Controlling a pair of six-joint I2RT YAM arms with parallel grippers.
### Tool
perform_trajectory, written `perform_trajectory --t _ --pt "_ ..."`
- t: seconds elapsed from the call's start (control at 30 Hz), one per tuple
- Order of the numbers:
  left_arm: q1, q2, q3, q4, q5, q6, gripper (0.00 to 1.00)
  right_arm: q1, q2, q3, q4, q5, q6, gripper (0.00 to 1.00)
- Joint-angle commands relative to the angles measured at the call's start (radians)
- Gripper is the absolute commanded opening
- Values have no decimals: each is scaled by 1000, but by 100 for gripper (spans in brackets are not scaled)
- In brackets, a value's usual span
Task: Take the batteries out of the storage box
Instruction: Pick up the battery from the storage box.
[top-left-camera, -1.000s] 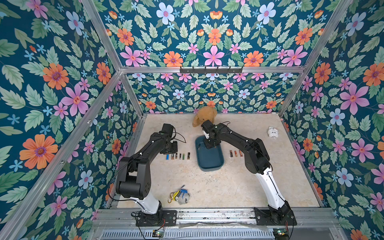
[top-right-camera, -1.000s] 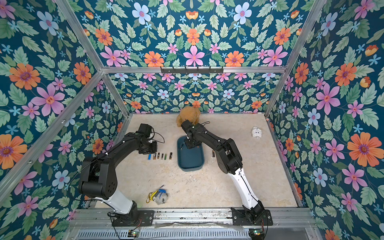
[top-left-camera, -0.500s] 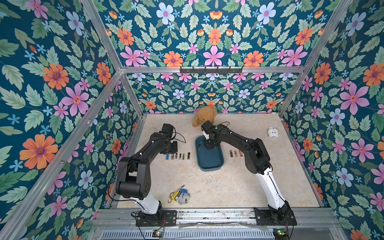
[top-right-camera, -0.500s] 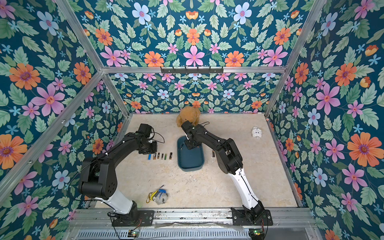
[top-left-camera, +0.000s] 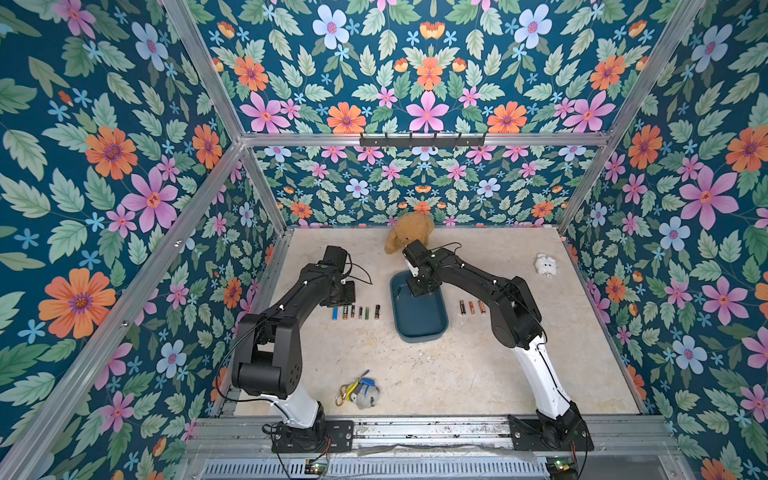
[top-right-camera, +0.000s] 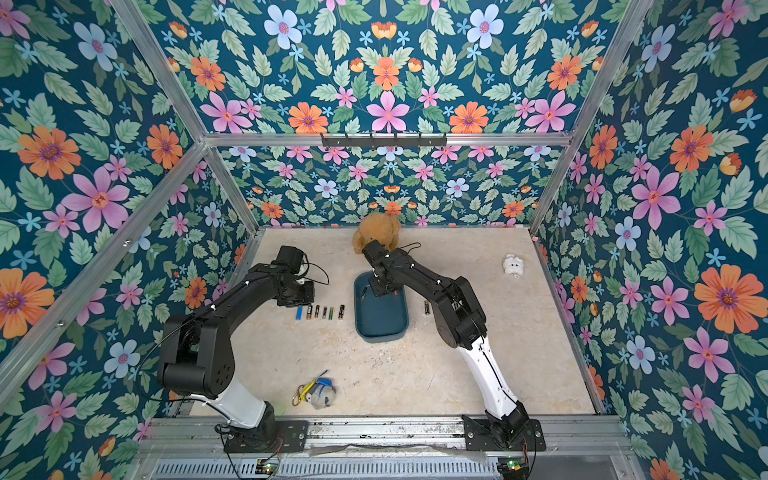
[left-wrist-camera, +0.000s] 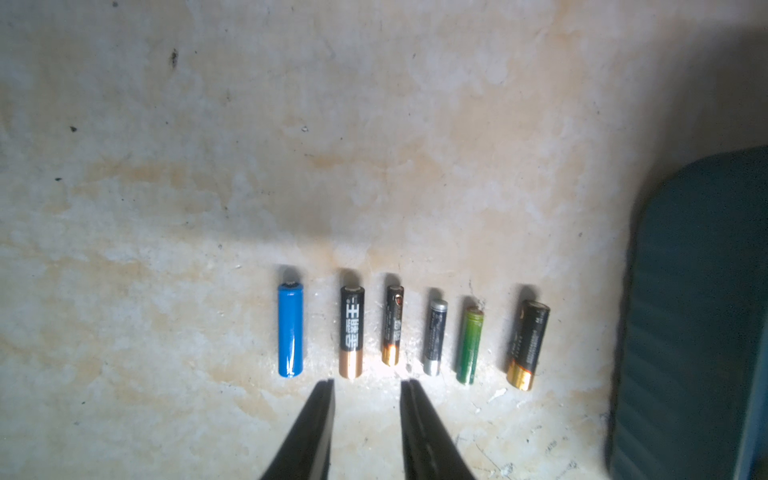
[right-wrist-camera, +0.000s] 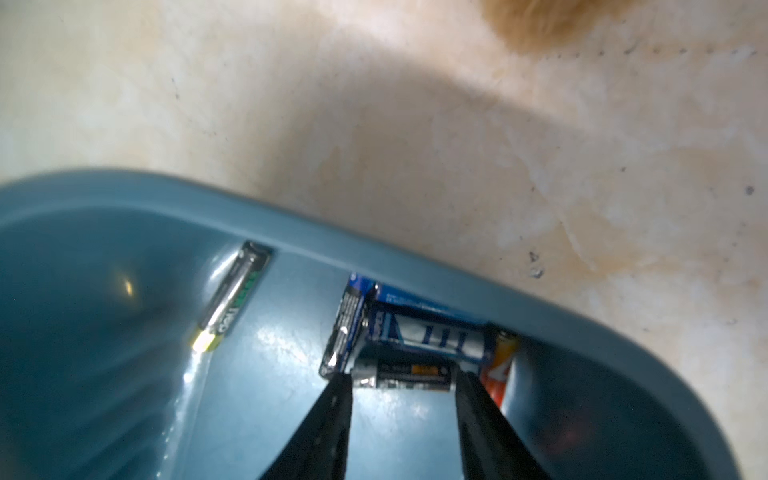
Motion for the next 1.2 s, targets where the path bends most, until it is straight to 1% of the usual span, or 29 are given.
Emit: perform_trajectory --t 0.0,0.2,0.33,0.67,0.9,1.07,1.17 --pt "-1 4 8 -18 0 -4 33 1 11 20 0 20 41 46" --pt "-2 0 -2 -13 2 -6 33 -1 40 55 -13 40 80 45" --pt "-4 -1 -8 -13 2 -5 33 -5 55 57 -23 12 85 45" --pt "-3 -3 -10 -8 6 -8 33 -26 -5 -29 1 -122 125 46" --pt "-9 -8 -14 -10 5 -8 33 -22 -36 -72 -14 -94 121 45" --pt "-11 -11 -16 -8 6 -9 33 -22 -59 -93 5 -123 94 45" --pt "-11 -15 -22 -5 6 -11 33 -22 -54 -95 15 -111 84 45"
